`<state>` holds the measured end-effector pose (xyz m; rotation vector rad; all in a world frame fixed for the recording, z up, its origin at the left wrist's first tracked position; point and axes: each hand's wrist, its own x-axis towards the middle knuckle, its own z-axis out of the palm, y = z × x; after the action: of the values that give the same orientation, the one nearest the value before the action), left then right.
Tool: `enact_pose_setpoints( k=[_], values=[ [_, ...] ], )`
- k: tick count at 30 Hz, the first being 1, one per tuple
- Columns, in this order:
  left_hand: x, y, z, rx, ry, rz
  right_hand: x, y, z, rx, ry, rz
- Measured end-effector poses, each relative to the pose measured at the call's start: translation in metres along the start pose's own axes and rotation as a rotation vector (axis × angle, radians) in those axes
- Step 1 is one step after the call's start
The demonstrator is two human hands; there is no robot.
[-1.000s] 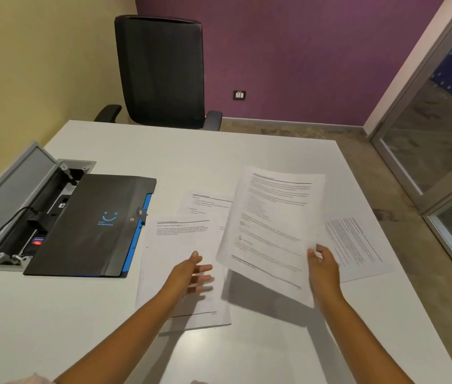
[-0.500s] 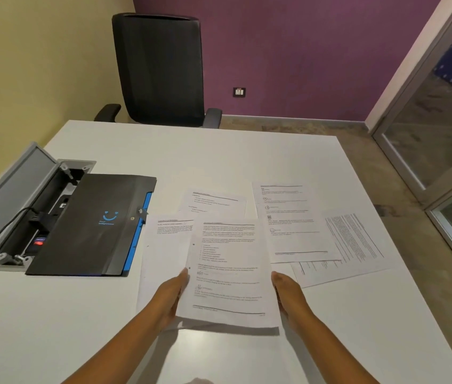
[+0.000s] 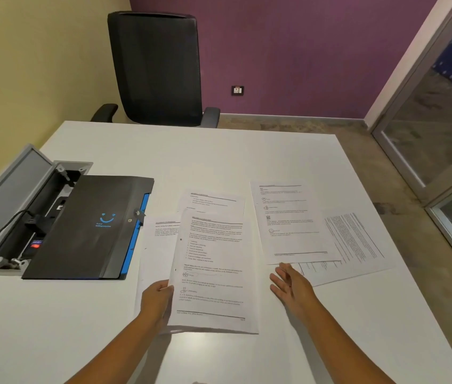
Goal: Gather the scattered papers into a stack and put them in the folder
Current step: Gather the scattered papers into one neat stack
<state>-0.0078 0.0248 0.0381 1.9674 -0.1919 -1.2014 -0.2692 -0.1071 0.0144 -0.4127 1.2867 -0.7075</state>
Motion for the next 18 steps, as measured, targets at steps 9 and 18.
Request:
enact_pose_setpoints(
  k=[9,18],
  values=[
    [0.001,0.004,0.001,0.005,-0.004,0.012,0.013,-0.015,0.018,0.323,0.040,0.098],
    [0.006,-0.003,0.006,0.015,-0.012,0.008,0.026,-0.010,0.017,0.489,0.028,0.168]
  ],
)
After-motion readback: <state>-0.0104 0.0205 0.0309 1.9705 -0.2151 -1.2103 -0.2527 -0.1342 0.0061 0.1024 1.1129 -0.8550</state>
